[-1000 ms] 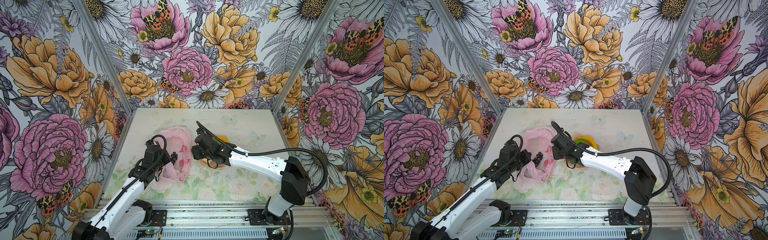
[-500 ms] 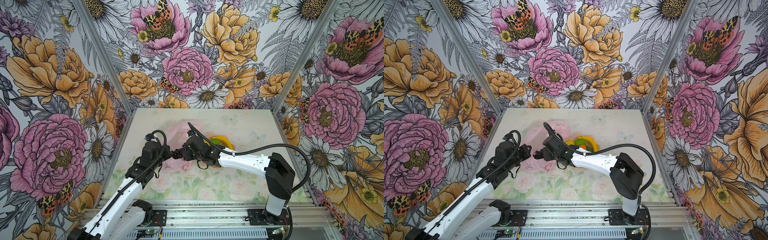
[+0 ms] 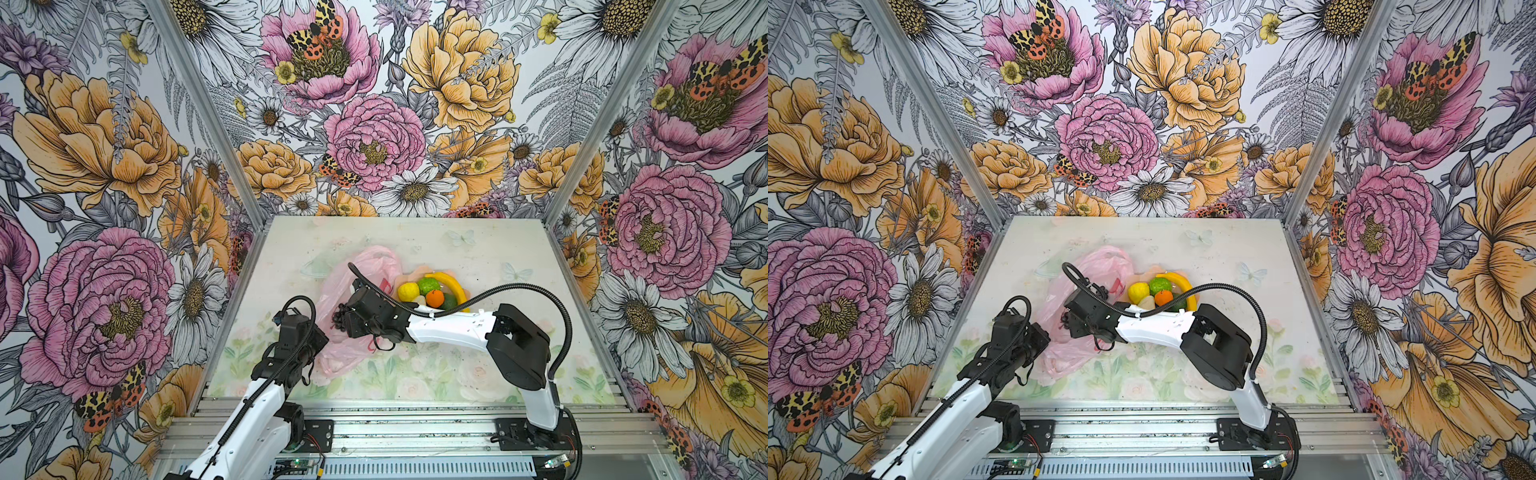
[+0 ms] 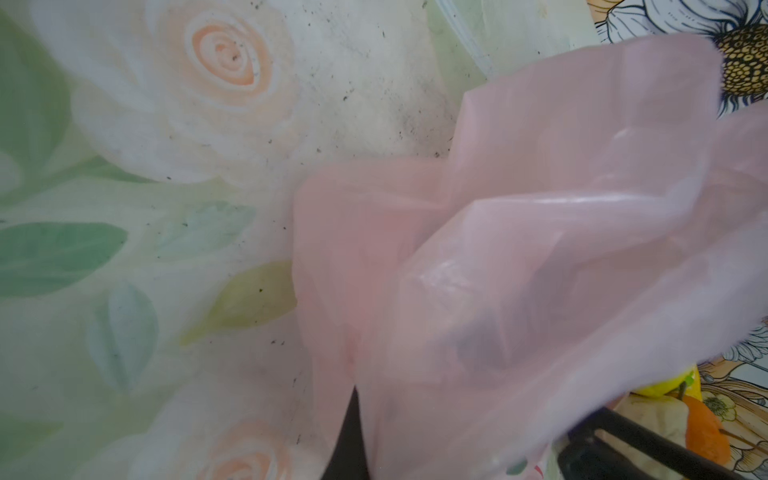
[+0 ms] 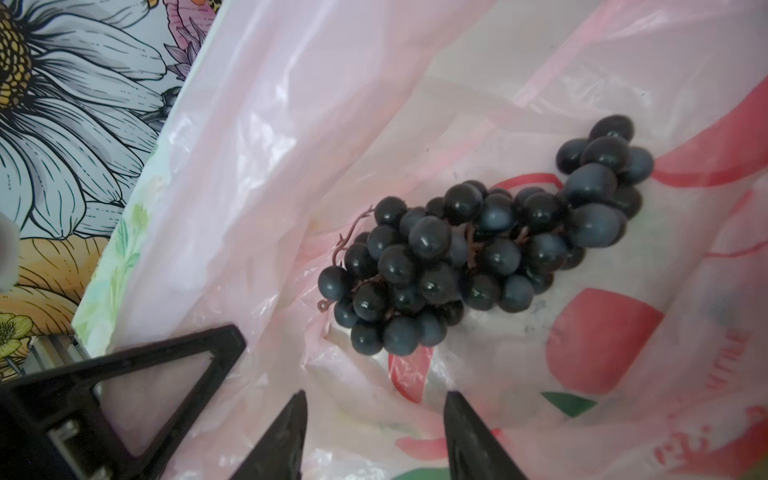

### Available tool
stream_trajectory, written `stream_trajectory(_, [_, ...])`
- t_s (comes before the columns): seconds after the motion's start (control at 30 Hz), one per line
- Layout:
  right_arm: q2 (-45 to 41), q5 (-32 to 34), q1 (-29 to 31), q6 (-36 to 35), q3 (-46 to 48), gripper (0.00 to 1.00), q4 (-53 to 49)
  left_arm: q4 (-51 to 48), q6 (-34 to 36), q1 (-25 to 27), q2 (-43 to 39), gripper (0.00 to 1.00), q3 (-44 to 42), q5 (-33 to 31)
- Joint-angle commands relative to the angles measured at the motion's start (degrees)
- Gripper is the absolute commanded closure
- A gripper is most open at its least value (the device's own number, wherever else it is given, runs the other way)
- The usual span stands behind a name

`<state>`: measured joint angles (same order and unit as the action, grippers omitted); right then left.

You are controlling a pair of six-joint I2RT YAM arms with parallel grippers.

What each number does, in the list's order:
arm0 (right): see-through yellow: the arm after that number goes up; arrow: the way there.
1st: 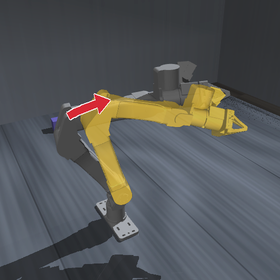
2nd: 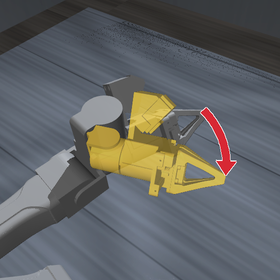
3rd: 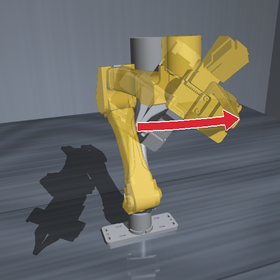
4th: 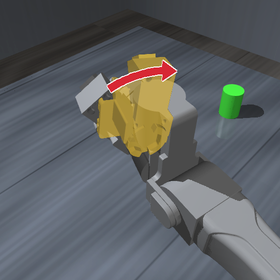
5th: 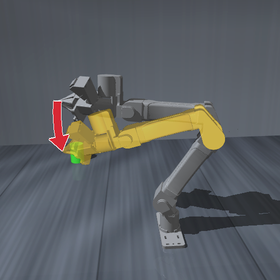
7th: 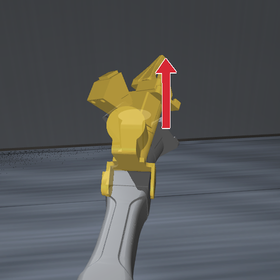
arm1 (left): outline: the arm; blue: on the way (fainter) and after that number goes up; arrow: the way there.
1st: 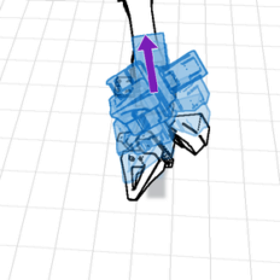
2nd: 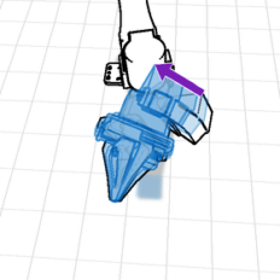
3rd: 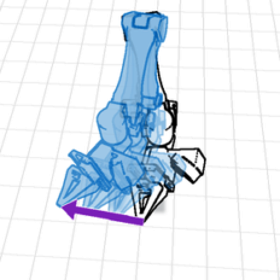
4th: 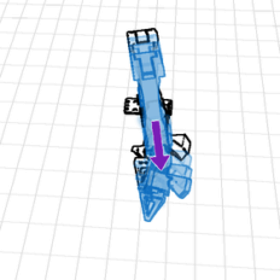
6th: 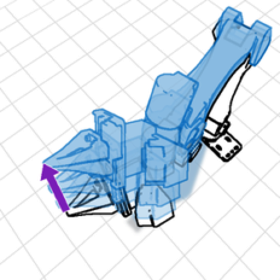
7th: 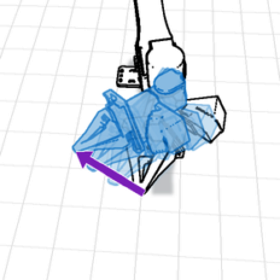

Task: Take the fake fruits out of the plastic bag
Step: 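Move the right gripper over the bag mouth and reach down to the grapes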

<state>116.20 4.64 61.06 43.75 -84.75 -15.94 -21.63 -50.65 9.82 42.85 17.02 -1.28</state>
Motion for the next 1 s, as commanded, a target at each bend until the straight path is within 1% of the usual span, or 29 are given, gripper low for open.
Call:
stream_trajectory(0.0, [0.51, 0.33, 0.23, 0.92, 1.20, 0.45, 1.09, 1.16, -1.37, -0.71, 0.98, 1.00, -1.17, -1.41])
stream_trajectory(0.1, [0.78, 0.61, 0.38, 0.92, 1.36, 0.45, 1.09, 2.18, -2.29, -1.52, 3.31, 1.00, -1.93, -1.18])
stream_trajectory(0.2, [0.58, 1.81, 0.27, -0.41, 0.63, 0.45, 1.00, 4.50, -3.35, -2.91, 4.25, 1.00, -3.14, 0.36])
stream_trajectory(0.33, [1.11, 2.49, -0.38, -1.56, -1.41, 0.44, 0.84, 5.02, -2.60, -4.97, 3.78, 1.00, -3.11, 0.26])
stream_trajectory(0.4, [2.50, 2.29, -0.68, -0.43, -2.61, 0.43, 0.18, 5.33, -1.96, -6.10, 3.98, 1.00, -2.90, 0.52])
stream_trajectory(0.43, [3.08, 2.13, -0.89, 0.46, -2.93, 0.42, -0.18, 5.58, -1.66, -6.47, 4.28, 1.00, -2.73, 0.94])
stream_trajectory(0.57, [4.16, 2.77, -1.46, 5.37, -2.96, 0.26, -0.23, 7.17, -0.07, -7.01, 6.21, 1.00, -2.37, 3.01])
stream_trajectory(0.63, [4.54, 3.26, -1.47, 8.17, -3.30, 0.21, -0.14, 7.54, 0.03, -6.89, 6.95, 1.00, -2.48, 4.23])
stream_trajectory(0.7, [5.06, 3.78, -1.47, 11.45, -3.93, 0.09, -0.10, 7.56, -0.23, -6.29, 7.08, 1.00, -2.69, 4.76])
stream_trajectory(0.73, [5.21, 4.12, -1.45, 12.90, -4.13, 0.07, 0.03, 7.52, -0.32, -5.91, 6.86, 1.00, -2.90, 4.91])
stream_trajectory(0.83, [5.65, 5.17, -1.31, 16.52, -5.23, 0.03, 0.54, 6.46, -1.66, -3.71, 5.21, 1.00, -3.33, 4.01])
stream_trajectory(0.97, [7.24, 5.84, -1.27, 20.41, -7.09, 0.01, 0.74, 4.83, -3.90, 0.08, 2.58, 1.00, -4.25, 1.97])
